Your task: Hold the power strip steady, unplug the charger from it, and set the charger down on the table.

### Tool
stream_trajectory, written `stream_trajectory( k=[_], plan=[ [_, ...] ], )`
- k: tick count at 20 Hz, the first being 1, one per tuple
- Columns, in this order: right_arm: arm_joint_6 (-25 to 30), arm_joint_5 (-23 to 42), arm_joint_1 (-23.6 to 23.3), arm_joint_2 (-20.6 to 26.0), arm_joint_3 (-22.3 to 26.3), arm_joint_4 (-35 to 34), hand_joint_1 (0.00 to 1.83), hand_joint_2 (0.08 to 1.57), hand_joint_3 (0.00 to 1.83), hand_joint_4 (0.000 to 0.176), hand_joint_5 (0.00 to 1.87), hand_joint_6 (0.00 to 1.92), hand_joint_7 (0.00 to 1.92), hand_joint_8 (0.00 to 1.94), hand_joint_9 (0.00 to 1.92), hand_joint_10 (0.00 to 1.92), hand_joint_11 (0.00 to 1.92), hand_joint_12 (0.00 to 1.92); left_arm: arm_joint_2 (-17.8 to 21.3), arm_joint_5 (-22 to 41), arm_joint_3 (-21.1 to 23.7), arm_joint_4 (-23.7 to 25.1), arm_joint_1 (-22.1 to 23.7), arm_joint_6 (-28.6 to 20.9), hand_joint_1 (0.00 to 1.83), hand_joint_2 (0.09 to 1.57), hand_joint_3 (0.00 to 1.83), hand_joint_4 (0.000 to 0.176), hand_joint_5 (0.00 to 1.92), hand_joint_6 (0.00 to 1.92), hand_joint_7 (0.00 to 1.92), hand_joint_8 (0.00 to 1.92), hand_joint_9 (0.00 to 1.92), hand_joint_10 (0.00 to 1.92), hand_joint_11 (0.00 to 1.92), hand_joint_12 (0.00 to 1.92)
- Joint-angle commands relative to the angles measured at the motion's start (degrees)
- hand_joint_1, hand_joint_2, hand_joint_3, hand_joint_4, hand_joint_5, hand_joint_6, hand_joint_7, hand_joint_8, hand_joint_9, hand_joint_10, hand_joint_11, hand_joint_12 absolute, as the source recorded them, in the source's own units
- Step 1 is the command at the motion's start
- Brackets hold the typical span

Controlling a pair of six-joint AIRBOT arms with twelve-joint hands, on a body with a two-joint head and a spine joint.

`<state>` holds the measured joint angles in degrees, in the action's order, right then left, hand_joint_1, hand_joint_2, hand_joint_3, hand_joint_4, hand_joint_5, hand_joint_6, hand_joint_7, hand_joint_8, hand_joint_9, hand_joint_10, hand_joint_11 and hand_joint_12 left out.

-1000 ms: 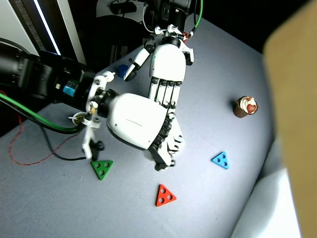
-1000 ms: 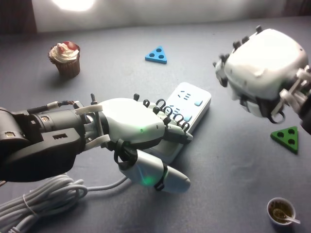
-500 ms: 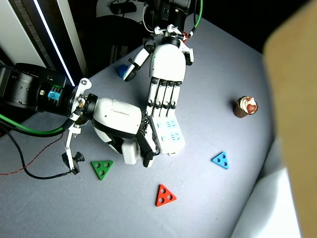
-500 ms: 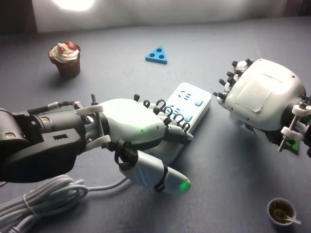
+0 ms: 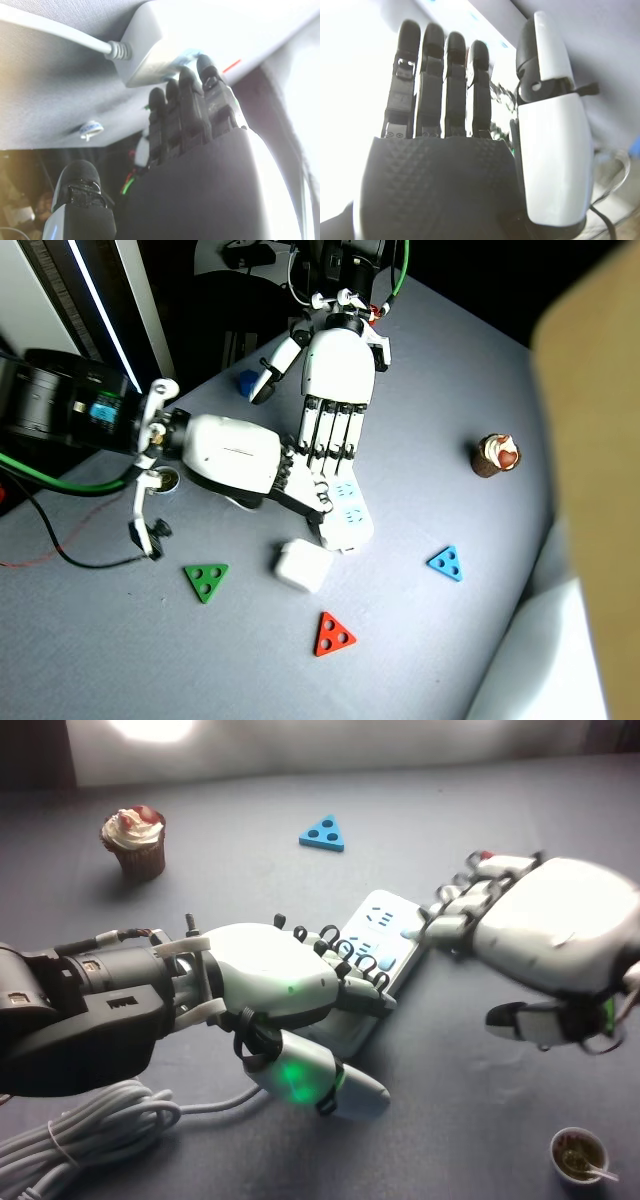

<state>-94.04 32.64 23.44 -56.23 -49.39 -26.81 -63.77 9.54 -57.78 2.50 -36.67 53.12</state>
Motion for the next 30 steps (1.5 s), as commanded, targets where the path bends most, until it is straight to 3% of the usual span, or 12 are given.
stream_trajectory(
  k=[1, 3, 5, 8, 10, 11, 12, 15, 18, 23, 26, 30],
  plan=[
    [1.56, 5.31, -0.90, 1.72, 0.80, 2.95, 1.00, 0.98, 0.00, 0.000, 0.36, 0.00, 0.38, 0.00, 0.41, 0.00, 0.13, 0.73, 0.10, 3.32, 0.04, -0.17, -0.04, 0.17, 0.08, 1.10, 0.00, 0.000, 0.29, 0.00, 0.31, 0.01, 0.28, 0.00, 0.15, 0.20],
    [6.96, 5.11, -1.51, 5.94, 4.37, 8.04, 0.76, 0.99, 0.00, 0.000, 0.20, 0.00, 0.21, 0.00, 0.22, 0.00, 0.00, 0.64, 0.15, 3.33, 0.12, -0.35, -0.05, 0.41, 0.06, 1.10, 0.00, 0.000, 0.30, 0.01, 0.31, 0.00, 0.27, 0.00, 0.14, 0.19],
    [14.06, 4.07, -1.21, 9.08, 6.56, 13.59, 0.72, 0.96, 0.00, 0.000, 0.16, 0.00, 0.18, 0.00, 0.18, 0.00, 0.00, 0.57, 0.16, 3.33, 0.11, -0.37, -0.05, 0.41, 0.06, 1.11, 0.00, 0.000, 0.31, 0.01, 0.31, 0.00, 0.26, 0.00, 0.14, 0.18],
    [31.38, 4.52, 0.02, 14.09, 8.73, 22.91, 0.69, 0.92, 0.00, 0.000, 0.08, 0.00, 0.10, 0.00, 0.11, 0.00, 0.00, 0.39, 0.67, 3.45, 0.28, -0.43, 0.33, 0.43, 0.07, 1.11, 0.00, 0.000, 0.31, 0.00, 0.31, 0.00, 0.26, 0.00, 0.13, 0.18],
    [36.63, 7.60, 0.63, 17.20, 9.82, 29.49, 0.53, 0.86, 0.00, 0.000, 0.00, 0.00, 0.04, 0.00, 0.05, 0.00, 0.00, 0.19, 1.22, 2.88, 0.61, -0.43, 1.39, 0.59, 0.06, 1.10, 0.00, 0.000, 0.30, 0.00, 0.31, 0.00, 0.26, 0.00, 0.13, 0.17],
    [40.83, 7.60, 0.89, 18.60, 9.88, 31.94, 0.53, 0.86, 0.00, 0.000, 0.00, 0.00, 0.04, 0.00, 0.05, 0.00, 0.00, 0.19, 1.63, 2.39, 0.90, -0.43, 2.05, 0.67, 0.06, 1.10, 0.00, 0.000, 0.30, 0.00, 0.31, 0.00, 0.26, 0.00, 0.13, 0.17],
    [43.51, 7.95, 1.39, 19.62, 9.88, 33.60, 0.53, 0.82, 0.00, 0.000, 0.00, 0.00, 0.01, 0.00, 0.01, 0.00, 0.00, 0.04, 2.12, 2.00, 1.21, -0.44, 2.67, 0.65, 0.08, 1.10, 0.00, 0.000, 0.31, 0.00, 0.32, 0.00, 0.26, 0.00, 0.13, 0.17],
    [47.64, 9.78, 2.69, 21.90, 9.84, 37.34, 0.50, 0.82, 0.00, 0.000, 0.00, 0.00, 0.00, 0.00, 0.00, 0.00, 0.04, 0.03, 3.48, 0.86, 2.09, -0.45, 5.03, 0.55, 0.08, 1.09, 0.00, 0.000, 0.30, 0.00, 0.30, 0.00, 0.26, 0.00, 0.13, 0.17],
    [57.18, 9.58, 2.78, 25.03, 9.65, 45.49, 0.55, 0.84, 0.00, 0.000, 0.00, 0.00, 0.00, 0.00, 0.00, 0.00, 0.01, 0.02, 5.29, -0.63, 3.26, -0.55, 7.97, 0.18, 0.08, 1.09, 0.00, 0.000, 0.30, 0.00, 0.30, 0.00, 0.25, 0.00, 0.13, 0.17],
    [78.84, 19.97, 6.19, 27.93, 6.52, 54.97, 0.57, 0.83, 0.00, 0.000, 0.00, 0.00, 0.01, 0.00, 0.00, 0.00, 0.01, 0.03, 7.90, -3.33, 4.64, -0.60, 12.99, -0.34, 0.08, 1.10, 0.00, 0.000, 0.26, 0.00, 0.27, 0.00, 0.23, 0.00, 0.11, 0.16],
    [82.59, 18.99, 5.88, 27.96, 5.47, 55.53, 0.57, 0.83, 0.00, 0.000, 0.00, 0.00, 0.01, 0.00, 0.00, 0.00, 0.01, 0.03, 8.61, -4.45, 5.60, -0.75, 15.32, -1.05, 0.07, 1.10, 0.00, 0.000, 0.25, 0.00, 0.27, 0.00, 0.24, 0.00, 0.11, 0.15],
    [83.62, 17.90, 5.67, 27.95, 5.02, 55.59, 0.12, 0.91, 0.02, 0.000, 0.00, 0.00, 0.01, 0.00, 0.01, 0.00, 0.00, 0.00, 9.29, -4.89, 7.03, -0.77, 16.98, -2.04, 0.08, 1.10, 0.00, 0.000, 0.27, 0.01, 0.28, 0.00, 0.23, 0.00, 0.12, 0.15]
  ],
)
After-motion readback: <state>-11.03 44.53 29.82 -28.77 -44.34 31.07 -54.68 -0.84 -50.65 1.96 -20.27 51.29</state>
